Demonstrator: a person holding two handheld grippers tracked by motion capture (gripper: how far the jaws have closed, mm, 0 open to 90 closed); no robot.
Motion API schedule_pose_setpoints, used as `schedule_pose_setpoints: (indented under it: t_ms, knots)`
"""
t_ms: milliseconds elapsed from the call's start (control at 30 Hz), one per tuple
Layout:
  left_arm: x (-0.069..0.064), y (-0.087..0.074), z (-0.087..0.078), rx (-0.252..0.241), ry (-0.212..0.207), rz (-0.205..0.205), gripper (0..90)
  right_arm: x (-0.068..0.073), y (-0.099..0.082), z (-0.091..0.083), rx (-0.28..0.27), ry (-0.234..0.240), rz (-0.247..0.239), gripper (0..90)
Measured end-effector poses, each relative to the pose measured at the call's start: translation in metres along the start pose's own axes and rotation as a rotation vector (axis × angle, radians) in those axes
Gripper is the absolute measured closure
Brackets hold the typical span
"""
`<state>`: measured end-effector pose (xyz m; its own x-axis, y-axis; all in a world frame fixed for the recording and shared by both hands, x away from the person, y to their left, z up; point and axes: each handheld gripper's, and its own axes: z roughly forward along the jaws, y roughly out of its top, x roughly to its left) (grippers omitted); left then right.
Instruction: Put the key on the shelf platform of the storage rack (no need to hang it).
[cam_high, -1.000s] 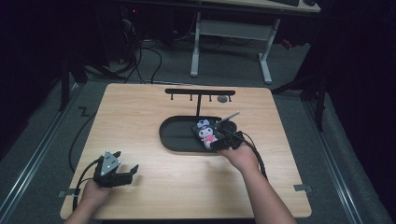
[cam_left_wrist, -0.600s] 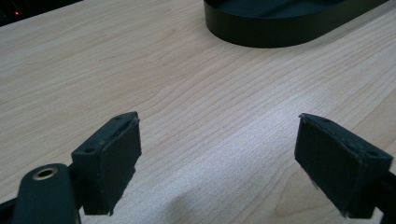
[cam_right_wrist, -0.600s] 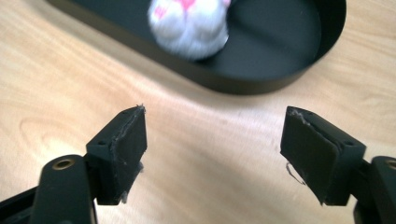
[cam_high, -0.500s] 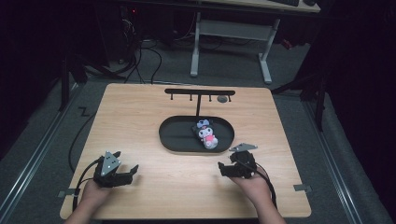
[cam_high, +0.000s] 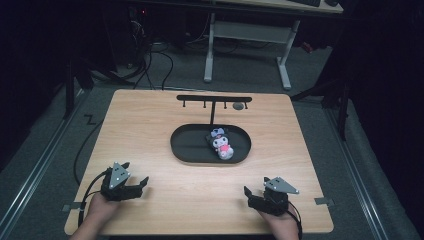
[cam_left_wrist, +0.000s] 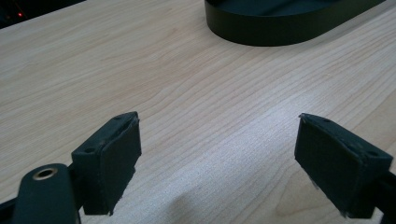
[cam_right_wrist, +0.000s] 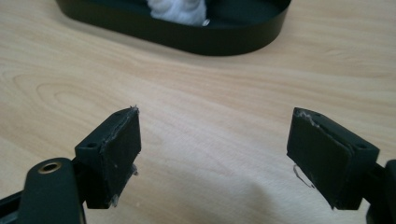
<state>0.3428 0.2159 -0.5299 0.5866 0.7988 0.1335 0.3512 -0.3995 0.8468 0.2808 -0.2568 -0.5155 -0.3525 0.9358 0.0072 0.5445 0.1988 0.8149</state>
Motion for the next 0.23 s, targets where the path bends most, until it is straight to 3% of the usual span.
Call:
schedule_pose_setpoints:
  t_ms: [233]
  knots:
    - [0.0007, 0.0002, 0.0002, -0.002, -0.005, -0.003, 15.4, -0.0050, -0.0023, 0.0017, 0.007, -0.008, 0.019, 17.7]
